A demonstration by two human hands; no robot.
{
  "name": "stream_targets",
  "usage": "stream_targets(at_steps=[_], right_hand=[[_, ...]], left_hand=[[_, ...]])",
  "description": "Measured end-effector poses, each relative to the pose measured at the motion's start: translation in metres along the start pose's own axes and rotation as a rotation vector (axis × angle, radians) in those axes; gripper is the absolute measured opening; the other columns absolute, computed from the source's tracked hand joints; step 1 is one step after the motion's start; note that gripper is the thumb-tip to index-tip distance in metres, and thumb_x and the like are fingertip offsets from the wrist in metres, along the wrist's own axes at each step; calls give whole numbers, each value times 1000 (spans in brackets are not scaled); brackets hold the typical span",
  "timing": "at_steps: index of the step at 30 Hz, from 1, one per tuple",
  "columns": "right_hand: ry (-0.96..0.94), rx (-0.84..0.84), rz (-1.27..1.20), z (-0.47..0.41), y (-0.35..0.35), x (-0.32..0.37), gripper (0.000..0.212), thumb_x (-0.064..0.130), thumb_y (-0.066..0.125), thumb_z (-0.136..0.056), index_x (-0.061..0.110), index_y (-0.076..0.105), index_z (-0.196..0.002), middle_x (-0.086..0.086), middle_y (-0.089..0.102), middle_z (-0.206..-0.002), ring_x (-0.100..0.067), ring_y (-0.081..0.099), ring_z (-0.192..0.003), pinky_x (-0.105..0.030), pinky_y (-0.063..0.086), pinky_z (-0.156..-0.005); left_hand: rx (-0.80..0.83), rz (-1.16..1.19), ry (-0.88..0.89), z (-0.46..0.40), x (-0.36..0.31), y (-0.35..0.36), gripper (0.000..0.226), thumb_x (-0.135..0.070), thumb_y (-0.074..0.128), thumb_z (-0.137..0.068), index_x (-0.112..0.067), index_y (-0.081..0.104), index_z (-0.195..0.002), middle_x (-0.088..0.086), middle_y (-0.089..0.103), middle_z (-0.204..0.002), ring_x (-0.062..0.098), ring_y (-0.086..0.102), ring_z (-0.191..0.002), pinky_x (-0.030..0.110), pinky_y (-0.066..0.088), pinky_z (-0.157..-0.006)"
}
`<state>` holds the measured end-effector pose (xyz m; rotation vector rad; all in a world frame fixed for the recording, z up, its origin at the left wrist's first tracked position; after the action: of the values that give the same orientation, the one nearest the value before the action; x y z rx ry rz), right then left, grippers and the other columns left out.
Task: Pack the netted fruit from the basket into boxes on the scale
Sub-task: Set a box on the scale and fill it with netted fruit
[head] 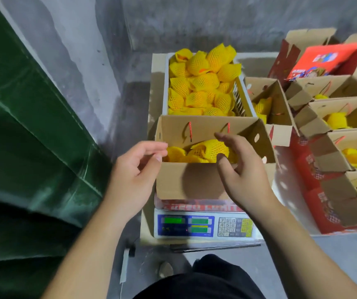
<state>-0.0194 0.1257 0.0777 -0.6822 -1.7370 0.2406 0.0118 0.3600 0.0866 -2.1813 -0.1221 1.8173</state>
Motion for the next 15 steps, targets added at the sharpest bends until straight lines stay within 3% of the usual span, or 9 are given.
stream_targets(at_steps=[4,7,10,12,15], right_hand=[[1,41,69,-48,-19,-9,40,10,61,-97,20,63,-135,6,67,-128,-6,62,-117,-25,50,-99],[49,130,97,-90,-35,-25,38,9,59,-97,17,63,-135,1,67,-129,-15,65,-114,-32,52,-98],[53,221,196,-139,-47,-57,37,11,58,-97,16,63,-134,-2,67,-128,-19,65,-113,-26,49,-93],[65,298,333,-179,-54,-90,38,15,58,-98,16,61,-136,-6,68,-129,-23,64,-116,-31,50,-96],[176,425,555,-236,-56,-144,47,16,56,-96,15,55,-143,-12,64,-138,-34,62,-123,-48,53,-100]], left_hand=[[83,-90,24,-48,-13,20,34,-14,60,-104,-46,69,-112,-28,73,-111,-7,67,-108,5,49,-84],[143,-158,19,-86,-19,40,28,-19,60,-105,-44,69,-114,-31,71,-109,-12,64,-106,0,45,-79],[181,-185,-10,-128,-21,60,24,-18,60,-105,-35,71,-117,-22,75,-105,-11,66,-103,1,45,-76],[204,-219,-29,-160,-19,74,24,-12,60,-104,-30,72,-115,-16,75,-109,-4,69,-101,7,49,-80],[288,-281,-134,-212,-1,100,23,-11,59,-104,-22,70,-121,-3,74,-115,18,71,-108,33,55,-95]])
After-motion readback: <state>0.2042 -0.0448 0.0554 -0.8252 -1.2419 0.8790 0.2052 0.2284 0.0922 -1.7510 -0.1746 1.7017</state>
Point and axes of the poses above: each hand's wrist, its own z-axis away from the middle knuckle, its own y-axis out of the palm, x = y × z, the point moved 1 cm from there along -z, towards the middle knuckle
